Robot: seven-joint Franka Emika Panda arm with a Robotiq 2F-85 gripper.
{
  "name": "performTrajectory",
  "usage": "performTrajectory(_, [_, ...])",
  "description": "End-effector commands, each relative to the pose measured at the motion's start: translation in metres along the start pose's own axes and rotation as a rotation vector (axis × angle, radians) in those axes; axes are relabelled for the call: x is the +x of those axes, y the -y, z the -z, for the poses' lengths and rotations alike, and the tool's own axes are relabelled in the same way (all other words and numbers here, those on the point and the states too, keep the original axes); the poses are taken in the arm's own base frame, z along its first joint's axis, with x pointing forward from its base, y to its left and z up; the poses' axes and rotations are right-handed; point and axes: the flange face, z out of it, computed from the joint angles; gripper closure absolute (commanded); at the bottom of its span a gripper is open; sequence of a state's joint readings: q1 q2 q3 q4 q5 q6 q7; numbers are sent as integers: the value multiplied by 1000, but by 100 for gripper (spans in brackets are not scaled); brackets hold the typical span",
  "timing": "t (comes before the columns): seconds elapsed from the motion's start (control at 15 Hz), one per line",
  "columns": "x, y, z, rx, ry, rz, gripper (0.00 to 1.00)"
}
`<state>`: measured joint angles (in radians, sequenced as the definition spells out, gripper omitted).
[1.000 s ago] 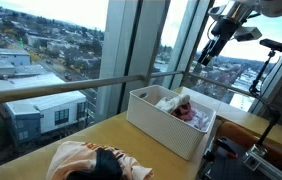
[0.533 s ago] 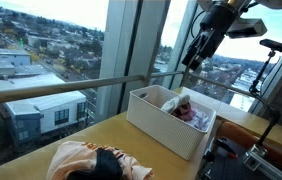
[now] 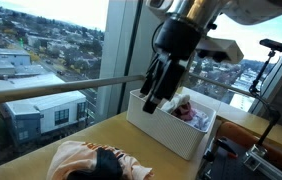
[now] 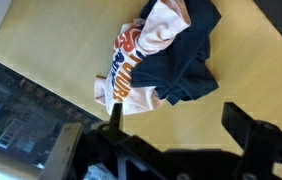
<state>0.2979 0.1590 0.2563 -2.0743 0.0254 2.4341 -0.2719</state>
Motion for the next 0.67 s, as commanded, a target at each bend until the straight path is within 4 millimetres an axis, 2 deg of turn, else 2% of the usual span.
performTrajectory(0.0, [30,-10,-61,-1,40,9,0])
performTrajectory(0.2, [23,-12,-124,21,108,-3,0])
performTrajectory(0.4, [7,5,-183,69,171,-3,0])
performTrajectory(0.6, [4,33,-215,123,186,16,0])
